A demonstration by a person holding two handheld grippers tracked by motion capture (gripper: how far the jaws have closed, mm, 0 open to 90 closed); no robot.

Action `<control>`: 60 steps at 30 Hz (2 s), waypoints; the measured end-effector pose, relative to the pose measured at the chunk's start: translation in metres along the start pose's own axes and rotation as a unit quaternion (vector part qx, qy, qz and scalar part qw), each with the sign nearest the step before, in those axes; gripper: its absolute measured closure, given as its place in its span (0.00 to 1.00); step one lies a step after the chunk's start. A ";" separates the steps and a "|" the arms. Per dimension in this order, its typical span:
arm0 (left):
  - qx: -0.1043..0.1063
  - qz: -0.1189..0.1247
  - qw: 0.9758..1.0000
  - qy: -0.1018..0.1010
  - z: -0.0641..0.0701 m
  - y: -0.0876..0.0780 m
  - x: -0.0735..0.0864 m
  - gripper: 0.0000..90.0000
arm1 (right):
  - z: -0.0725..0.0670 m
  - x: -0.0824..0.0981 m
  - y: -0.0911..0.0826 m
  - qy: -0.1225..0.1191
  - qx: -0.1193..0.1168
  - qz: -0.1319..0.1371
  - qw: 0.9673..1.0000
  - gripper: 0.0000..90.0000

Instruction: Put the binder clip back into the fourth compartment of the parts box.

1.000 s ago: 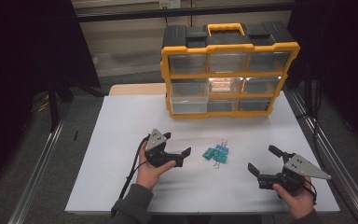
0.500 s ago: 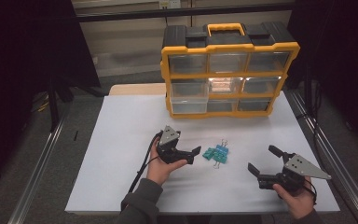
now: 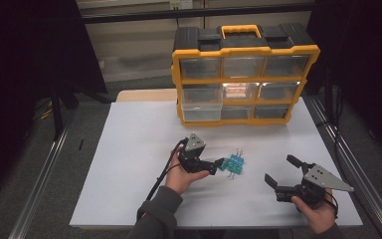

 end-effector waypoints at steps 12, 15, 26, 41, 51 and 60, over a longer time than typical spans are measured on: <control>0.023 -0.057 0.998 0.019 0.009 0.014 0.011 0.36 | 0.000 -0.001 0.000 0.000 0.002 0.004 1.000 0.01; 0.024 -0.070 0.997 0.029 0.010 0.018 0.014 0.40 | 0.000 0.000 0.000 0.001 0.003 0.003 1.000 0.01; 0.040 -0.086 0.995 0.037 0.014 0.031 0.010 0.49 | 0.001 -0.001 -0.001 0.003 0.002 0.003 1.000 0.00; 0.030 -0.104 0.994 0.023 -0.001 0.030 0.014 0.67 | 0.002 -0.001 -0.001 0.003 0.005 0.006 1.000 0.00; 0.044 -0.089 0.995 0.014 -0.004 0.035 0.014 0.68 | 0.002 -0.001 -0.001 0.003 0.004 0.006 1.000 0.00; 0.047 -0.084 0.995 0.013 -0.003 0.037 0.014 0.68 | 0.001 -0.002 -0.001 0.003 0.002 0.005 1.000 0.00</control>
Point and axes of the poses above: each handheld gripper's, and its own axes: y roughly forward along the jaws, x roughly out of its underside, z roughly to its right, the point moved 4 cm from there along y, roughly forward along the jaws, and after that the axes turned 8 degrees about y, right-handed, at the moved point
